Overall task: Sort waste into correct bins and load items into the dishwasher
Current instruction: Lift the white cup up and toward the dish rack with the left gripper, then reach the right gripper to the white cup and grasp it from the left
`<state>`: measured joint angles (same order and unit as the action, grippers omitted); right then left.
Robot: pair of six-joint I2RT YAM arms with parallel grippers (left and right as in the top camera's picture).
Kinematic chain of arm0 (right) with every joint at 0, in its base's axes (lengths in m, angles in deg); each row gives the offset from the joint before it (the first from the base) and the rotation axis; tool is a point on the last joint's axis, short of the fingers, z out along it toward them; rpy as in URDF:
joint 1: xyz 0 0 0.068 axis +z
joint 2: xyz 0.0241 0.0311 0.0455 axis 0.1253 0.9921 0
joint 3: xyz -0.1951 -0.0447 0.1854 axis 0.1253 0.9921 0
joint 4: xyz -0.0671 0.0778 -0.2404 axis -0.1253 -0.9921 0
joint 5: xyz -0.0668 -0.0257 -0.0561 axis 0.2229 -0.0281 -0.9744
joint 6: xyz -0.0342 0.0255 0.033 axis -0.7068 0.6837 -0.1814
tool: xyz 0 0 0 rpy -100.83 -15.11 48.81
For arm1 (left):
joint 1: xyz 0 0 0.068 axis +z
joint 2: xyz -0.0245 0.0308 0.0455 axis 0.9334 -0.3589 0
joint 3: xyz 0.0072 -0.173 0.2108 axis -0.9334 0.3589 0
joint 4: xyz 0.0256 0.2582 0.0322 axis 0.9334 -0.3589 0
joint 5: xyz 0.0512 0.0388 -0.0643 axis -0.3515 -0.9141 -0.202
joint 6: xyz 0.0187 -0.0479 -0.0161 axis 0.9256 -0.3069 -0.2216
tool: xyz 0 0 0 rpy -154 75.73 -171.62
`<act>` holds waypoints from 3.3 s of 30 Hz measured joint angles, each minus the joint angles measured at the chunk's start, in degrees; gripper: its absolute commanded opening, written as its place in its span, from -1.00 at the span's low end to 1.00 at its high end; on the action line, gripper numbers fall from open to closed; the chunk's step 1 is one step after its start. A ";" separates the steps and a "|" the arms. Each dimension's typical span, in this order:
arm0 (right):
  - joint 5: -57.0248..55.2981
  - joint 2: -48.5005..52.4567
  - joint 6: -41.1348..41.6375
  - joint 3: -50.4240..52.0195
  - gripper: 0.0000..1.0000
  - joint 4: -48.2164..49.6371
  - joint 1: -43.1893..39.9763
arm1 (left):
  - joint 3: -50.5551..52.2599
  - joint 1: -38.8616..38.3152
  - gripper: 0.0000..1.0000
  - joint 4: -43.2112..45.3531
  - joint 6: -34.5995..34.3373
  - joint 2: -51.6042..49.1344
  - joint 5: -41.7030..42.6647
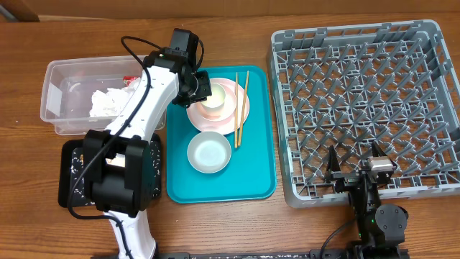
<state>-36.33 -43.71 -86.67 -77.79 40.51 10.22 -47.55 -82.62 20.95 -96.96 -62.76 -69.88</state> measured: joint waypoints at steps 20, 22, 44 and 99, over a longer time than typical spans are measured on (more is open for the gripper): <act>0.00 0.00 0.00 0.00 1.00 0.00 0.00 | -0.46 3.93 -0.92 -0.04 -0.09 0.09 14.29; 0.00 0.00 0.00 0.00 1.00 0.00 0.00 | -0.83 6.23 -0.92 0.33 -0.09 0.31 21.07; 14.67 0.00 -0.26 0.00 1.00 13.00 0.02 | -1.33 12.13 -0.92 -6.01 12.79 1.27 63.76; 57.57 62.36 19.23 -43.65 1.00 -3.76 0.00 | -1.42 4.57 -0.92 -3.85 13.29 1.31 70.64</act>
<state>21.24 18.65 -67.43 -121.44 36.75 10.22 -48.97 -78.05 17.10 -83.67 -61.44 0.77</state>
